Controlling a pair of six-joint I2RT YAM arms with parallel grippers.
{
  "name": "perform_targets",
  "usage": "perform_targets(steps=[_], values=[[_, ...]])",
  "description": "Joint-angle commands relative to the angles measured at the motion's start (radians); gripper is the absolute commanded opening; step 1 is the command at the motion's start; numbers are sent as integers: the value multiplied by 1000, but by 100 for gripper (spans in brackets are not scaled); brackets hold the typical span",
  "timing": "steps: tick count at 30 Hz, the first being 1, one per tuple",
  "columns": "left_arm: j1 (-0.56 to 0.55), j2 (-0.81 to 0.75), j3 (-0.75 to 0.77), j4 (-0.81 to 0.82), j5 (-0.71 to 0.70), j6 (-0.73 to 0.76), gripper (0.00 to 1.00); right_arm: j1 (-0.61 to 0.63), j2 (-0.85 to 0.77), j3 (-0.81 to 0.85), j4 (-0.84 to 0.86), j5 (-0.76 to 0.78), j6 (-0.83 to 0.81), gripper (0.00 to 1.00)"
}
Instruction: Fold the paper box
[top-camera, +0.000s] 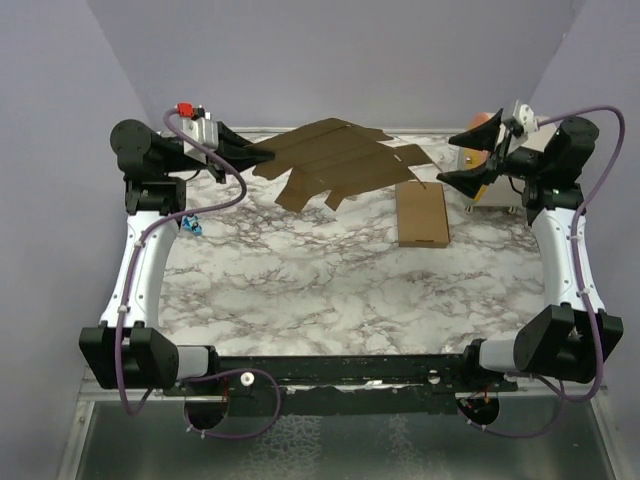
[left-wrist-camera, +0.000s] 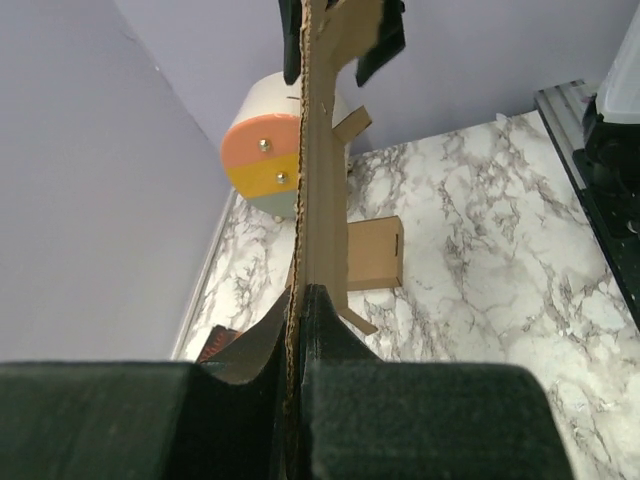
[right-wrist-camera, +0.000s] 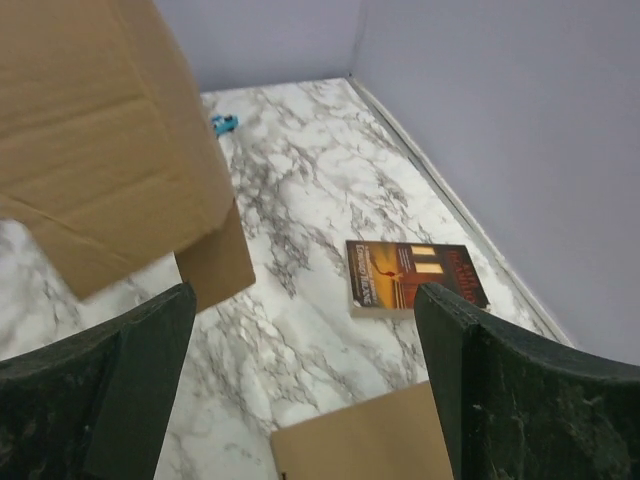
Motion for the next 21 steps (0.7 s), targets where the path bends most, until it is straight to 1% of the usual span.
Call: perform_targets(steps=[1,4,8,10,12,13,16,19,21], values=[[6,94,145,34,167,-65,0,0,-42,-64,-214,-88,-436,97],[8,148,195,87,196,-132,0,2,-29,-68,-234,-167,-437,97],[8,192,247,94,217,-161,0,2,-21,-62,-227,-131,-428,96],[7,206,264,89,225,-167,0,2,-7,-47,-236,-180,-416,95],[7,213,270,84,233,-168,0,11,7,-32,-273,-253,-415,89],[7,213,269,82,234,-160,0,24,12,-26,-294,-260,-416,86],[6,207,256,47,234,-116,0,78,7,-26,-340,-239,-420,76],[6,197,236,20,234,-88,0,115,2,-38,-330,-217,-396,71],[6,191,226,22,235,-83,0,118,4,-40,-288,-215,-343,69]])
